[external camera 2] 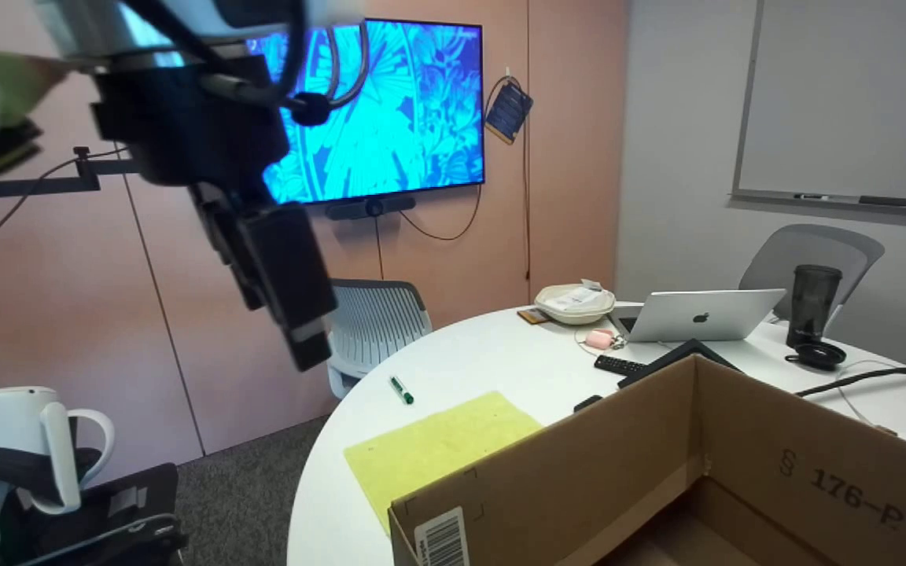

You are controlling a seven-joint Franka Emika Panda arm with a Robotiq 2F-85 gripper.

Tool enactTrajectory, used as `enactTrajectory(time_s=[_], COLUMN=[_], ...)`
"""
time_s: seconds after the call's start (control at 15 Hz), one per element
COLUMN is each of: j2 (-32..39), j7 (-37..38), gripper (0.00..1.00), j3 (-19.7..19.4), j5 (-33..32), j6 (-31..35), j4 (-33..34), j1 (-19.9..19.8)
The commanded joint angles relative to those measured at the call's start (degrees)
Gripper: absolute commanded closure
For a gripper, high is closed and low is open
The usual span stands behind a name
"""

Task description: Put the green marker on the yellow towel, fold the towel twice and put it in the brown box

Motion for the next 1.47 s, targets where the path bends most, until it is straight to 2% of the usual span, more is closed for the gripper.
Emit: enactTrajectory(time_s=[0.0, 0.27, 0.47, 0.53, 0.93, 1.4], j2=[11.0, 21.8, 30.4, 30.5, 45.3, 62.8], j7=[1.5, 3.9, 4.6, 6.2, 7.0, 5.5], gripper=[0.0, 0.0, 0.0, 0.0, 0.0, 0.0], j3=[4.9, 10.9, 15.2, 17.6, 26.2, 30.8], j5=[4.5, 8.4, 9.6, 9.3, 5.1, -1.5], j6=[4.4, 7.0, 7.9, 5.8, 6.6, 5.7], j4=[7.7, 16.4, 24.4, 26.7, 41.5, 58.8], j1=[4.5, 7.7, 8.5, 9.1, 10.5, 12.6])
